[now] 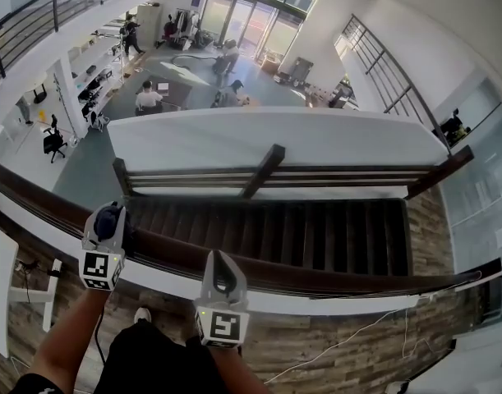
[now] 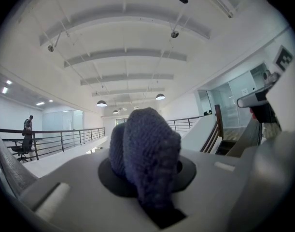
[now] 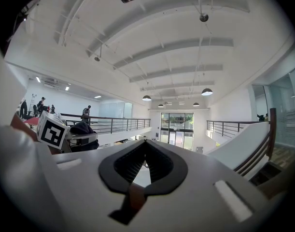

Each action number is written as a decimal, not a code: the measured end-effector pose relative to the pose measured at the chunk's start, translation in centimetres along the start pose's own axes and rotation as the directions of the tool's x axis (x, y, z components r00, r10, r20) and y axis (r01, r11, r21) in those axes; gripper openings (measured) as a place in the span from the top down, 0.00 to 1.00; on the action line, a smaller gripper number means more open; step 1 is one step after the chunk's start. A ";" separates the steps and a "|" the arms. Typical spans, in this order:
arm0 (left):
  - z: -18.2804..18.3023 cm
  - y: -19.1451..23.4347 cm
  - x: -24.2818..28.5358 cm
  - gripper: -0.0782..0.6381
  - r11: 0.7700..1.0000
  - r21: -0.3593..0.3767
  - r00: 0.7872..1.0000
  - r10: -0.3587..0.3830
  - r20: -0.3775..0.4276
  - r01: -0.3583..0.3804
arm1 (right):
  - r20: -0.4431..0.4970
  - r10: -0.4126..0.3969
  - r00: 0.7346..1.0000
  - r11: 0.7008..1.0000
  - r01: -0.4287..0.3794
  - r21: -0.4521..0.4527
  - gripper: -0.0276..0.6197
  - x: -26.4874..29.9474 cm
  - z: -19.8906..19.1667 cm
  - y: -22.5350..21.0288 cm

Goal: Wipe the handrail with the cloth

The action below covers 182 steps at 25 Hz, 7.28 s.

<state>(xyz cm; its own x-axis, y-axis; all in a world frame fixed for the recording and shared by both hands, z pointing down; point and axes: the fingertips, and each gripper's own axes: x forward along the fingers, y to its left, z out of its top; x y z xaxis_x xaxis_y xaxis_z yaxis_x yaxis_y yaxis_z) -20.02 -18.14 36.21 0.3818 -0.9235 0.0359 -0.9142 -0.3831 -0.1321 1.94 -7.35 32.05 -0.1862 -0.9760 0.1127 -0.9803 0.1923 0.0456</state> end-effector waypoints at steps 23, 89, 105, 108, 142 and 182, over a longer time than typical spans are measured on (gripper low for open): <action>0.9 -5.5 0.7 0.80 0.999 0.019 0.999 -0.047 -0.005 0.047 | 0.054 0.021 0.998 1.000 -0.020 -0.020 0.95 -0.6 0.4 -3.2; -0.8 -14.4 -1.1 0.79 0.999 0.050 0.991 0.028 -0.133 -0.021 | 0.088 0.132 0.987 0.991 -0.130 -0.029 0.95 -4.1 -0.1 -7.6; -0.6 -18.2 -0.5 0.79 0.999 -0.041 0.992 -0.018 -0.128 0.013 | 0.074 0.099 0.992 0.995 -0.099 -0.001 0.95 -6.1 -1.3 -10.9; -0.5 -19.1 -0.4 0.79 0.999 -0.047 0.992 -0.027 -0.120 0.021 | 0.046 0.064 0.997 0.998 -0.064 -0.009 0.95 -6.4 -2.2 -12.3; -0.3 -24.0 -0.7 0.79 0.984 -0.119 0.982 -0.144 -0.126 0.129 | -0.073 -0.036 0.997 0.998 0.033 -0.044 0.95 -7.2 -4.2 -14.2; 0.7 -32.3 0.5 0.79 0.985 -0.080 0.979 -0.160 -0.130 0.150 | -0.033 0.025 0.999 1.000 -0.026 -0.010 0.95 -9.9 -5.2 -23.0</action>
<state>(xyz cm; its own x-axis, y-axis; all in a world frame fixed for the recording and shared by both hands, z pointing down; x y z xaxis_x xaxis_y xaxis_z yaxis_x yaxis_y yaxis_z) 9.84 -6.24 39.83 0.5020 -0.8448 0.1852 -0.8544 -0.5177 -0.0454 26.69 -1.56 35.07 -0.2087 -0.9670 0.1461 -0.9744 0.2184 0.0530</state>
